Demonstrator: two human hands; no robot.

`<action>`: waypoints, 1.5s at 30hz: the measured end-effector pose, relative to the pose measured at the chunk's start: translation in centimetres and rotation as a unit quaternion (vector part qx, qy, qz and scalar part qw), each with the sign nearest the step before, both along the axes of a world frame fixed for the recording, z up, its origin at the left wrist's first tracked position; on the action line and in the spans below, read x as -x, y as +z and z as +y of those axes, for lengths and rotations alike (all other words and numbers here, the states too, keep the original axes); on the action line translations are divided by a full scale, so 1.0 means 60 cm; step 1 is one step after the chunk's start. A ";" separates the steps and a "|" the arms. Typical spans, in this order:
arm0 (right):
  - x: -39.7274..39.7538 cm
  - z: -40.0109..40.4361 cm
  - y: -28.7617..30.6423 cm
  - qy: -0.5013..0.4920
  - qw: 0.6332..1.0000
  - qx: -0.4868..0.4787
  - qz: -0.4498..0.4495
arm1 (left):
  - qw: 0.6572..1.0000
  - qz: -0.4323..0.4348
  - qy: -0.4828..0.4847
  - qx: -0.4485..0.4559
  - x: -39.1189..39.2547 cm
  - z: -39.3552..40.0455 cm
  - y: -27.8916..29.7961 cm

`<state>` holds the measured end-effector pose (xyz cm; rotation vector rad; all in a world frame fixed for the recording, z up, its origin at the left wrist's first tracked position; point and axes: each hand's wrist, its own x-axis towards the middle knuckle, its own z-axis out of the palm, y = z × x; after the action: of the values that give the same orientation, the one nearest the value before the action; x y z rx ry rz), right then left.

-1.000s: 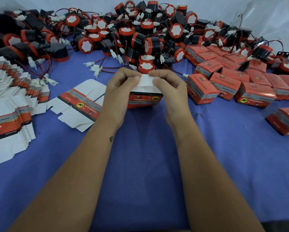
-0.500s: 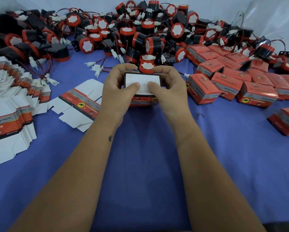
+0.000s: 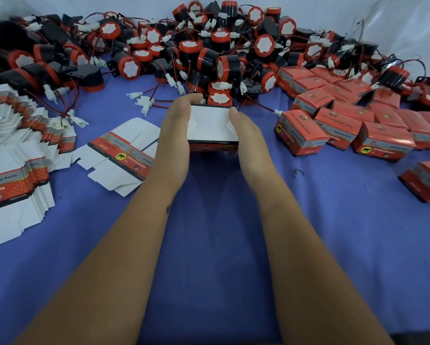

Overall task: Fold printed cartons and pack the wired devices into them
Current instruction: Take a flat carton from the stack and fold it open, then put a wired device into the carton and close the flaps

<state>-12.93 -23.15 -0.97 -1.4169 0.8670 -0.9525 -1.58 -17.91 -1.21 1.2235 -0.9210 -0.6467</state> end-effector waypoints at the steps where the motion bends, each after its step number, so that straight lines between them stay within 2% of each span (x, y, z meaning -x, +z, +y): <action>1: 0.000 0.001 0.003 0.008 1.000 0.012 0.004 | 1.000 -0.008 0.011 -0.012 0.000 -0.001 0.001; 5: 0.005 0.001 0.010 -0.008 0.998 0.060 -0.034 | 0.995 -0.002 0.086 -0.052 -0.012 -0.006 0.004; 7: 0.009 0.003 0.009 -0.028 0.985 0.168 0.020 | 0.997 0.048 0.045 -0.047 -0.018 -0.003 -0.002; 9: 0.009 0.002 0.005 -0.021 0.950 0.297 0.096 | 0.996 0.075 -0.001 -0.043 -0.022 -0.001 -0.005; 11: 0.007 0.001 0.001 -0.003 0.929 0.347 0.131 | 0.996 0.085 0.009 -0.030 -0.024 -0.002 -0.005; 13: 0.007 0.001 0.000 -0.008 0.940 0.324 0.104 | 0.992 0.109 0.058 -0.011 -0.034 -0.007 -0.004; 16: 0.010 -0.001 -0.003 -0.103 0.964 0.239 0.051 | 0.973 0.197 0.117 0.019 -0.050 -0.010 -0.003; 18: 0.014 -0.013 -0.007 -0.176 0.963 0.183 0.089 | 0.966 0.206 0.154 0.015 -0.054 -0.011 -0.003; 20: 0.022 -0.026 -0.012 -0.204 0.956 0.149 0.151 | 0.962 0.207 0.177 0.015 -0.053 -0.013 -0.004; 24: 0.009 -0.056 0.000 -0.174 0.950 0.144 0.215 | 0.942 0.268 0.196 0.049 -0.052 -0.016 -0.001; 30: -0.065 -0.121 0.037 -0.029 0.910 0.215 0.354 | 0.953 0.205 0.223 0.011 -0.050 -0.026 -0.009; 33: -0.077 -0.133 0.028 0.055 0.857 0.209 0.467 | 0.951 0.205 0.233 0.012 -0.051 -0.029 -0.012; 35: -0.072 -0.127 0.023 0.021 0.826 0.238 0.510 | 0.948 0.209 0.240 0.010 -0.050 -0.030 -0.010; 36: -0.068 -0.119 0.023 -0.009 0.825 0.254 0.505 | 0.947 0.209 0.243 0.008 -0.050 -0.030 -0.009; 38: -0.058 -0.097 0.027 -0.026 0.846 0.256 0.467 | 0.945 0.213 0.248 0.007 -0.048 -0.030 -0.007; 40: -0.047 -0.074 0.030 -0.001 0.874 0.226 0.430 | 0.945 0.221 0.239 0.013 -0.045 -0.030 -0.007; 42: -0.037 -0.049 0.030 0.031 0.876 0.236 0.420 | 0.951 0.218 0.221 0.011 -0.040 -0.028 -0.007; 45: -0.032 -0.014 0.022 0.116 0.922 0.192 0.317 | 0.960 0.187 0.208 0.003 -0.034 -0.023 -0.009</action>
<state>-10.99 -23.97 0.37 -2.1815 0.9754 -0.4863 0.45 -19.28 -1.76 1.1898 -0.3344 -0.5089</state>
